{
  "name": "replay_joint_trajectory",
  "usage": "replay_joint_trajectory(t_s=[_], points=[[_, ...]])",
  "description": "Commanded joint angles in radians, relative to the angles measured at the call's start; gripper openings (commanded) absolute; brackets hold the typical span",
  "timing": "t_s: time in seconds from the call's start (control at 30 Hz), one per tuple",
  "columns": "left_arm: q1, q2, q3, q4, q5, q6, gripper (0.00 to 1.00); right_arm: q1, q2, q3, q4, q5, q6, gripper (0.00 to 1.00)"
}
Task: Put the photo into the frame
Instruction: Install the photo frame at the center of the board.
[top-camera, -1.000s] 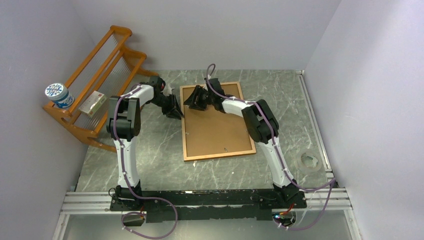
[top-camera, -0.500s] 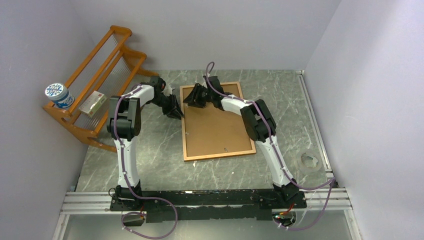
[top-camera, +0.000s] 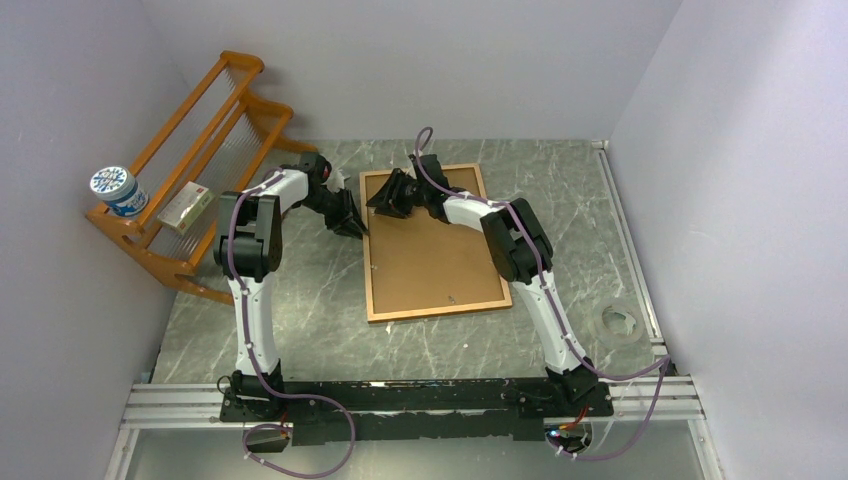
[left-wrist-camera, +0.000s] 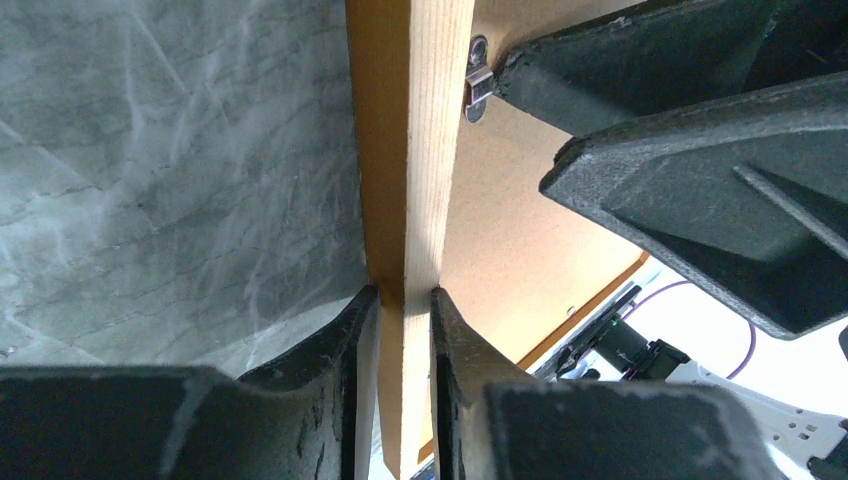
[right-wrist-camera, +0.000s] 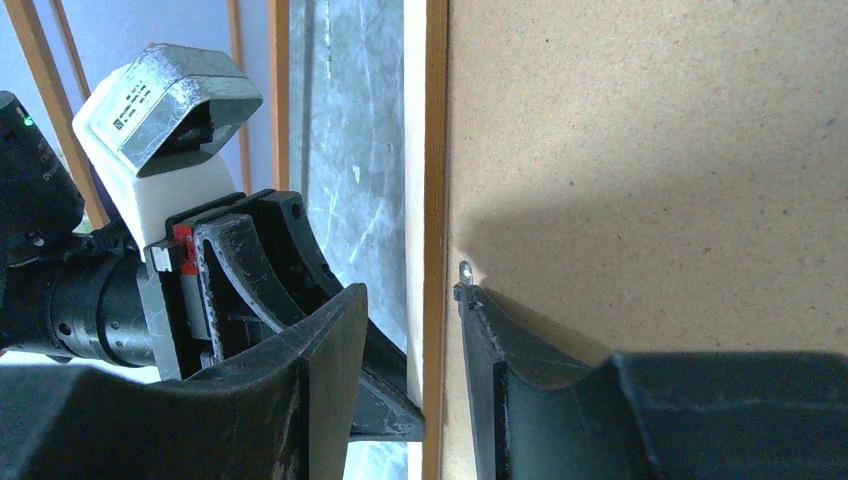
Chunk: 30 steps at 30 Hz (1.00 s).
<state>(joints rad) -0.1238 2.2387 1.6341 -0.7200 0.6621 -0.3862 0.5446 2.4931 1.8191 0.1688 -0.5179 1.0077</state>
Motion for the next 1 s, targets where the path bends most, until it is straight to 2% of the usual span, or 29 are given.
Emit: replay_joint_trajectory(t_s=[0.0,0.3,0.67,0.73,0.8,0.83,0.97], points=[[-0.03,0.096,-0.033,0.016,-0.124,0.038,0.2,0.025,0.044,-0.005,-0.066,-0.021,0.026,0.44],[-0.032,0.105,-0.038,0.022,-0.109,0.036,0.19,0.033,0.043,-0.026,-0.003,0.015,0.171,0.45],[-0.033,0.109,-0.036,0.02,-0.114,0.044,0.19,0.046,0.06,0.014,-0.027,0.035,0.223,0.45],[-0.033,0.113,-0.033,0.014,-0.115,0.046,0.18,0.047,0.077,0.041,-0.043,0.025,0.212,0.41],[-0.033,0.118,-0.031,0.008,-0.119,0.048,0.17,0.046,0.092,0.065,-0.052,0.016,0.2,0.24],[-0.033,0.119,-0.032,0.008,-0.118,0.049,0.17,0.047,0.094,0.066,-0.048,0.016,0.198,0.2],[-0.033,0.126,-0.031,0.001,-0.116,0.059,0.16,0.051,0.104,0.078,-0.061,0.014,0.184,0.15]])
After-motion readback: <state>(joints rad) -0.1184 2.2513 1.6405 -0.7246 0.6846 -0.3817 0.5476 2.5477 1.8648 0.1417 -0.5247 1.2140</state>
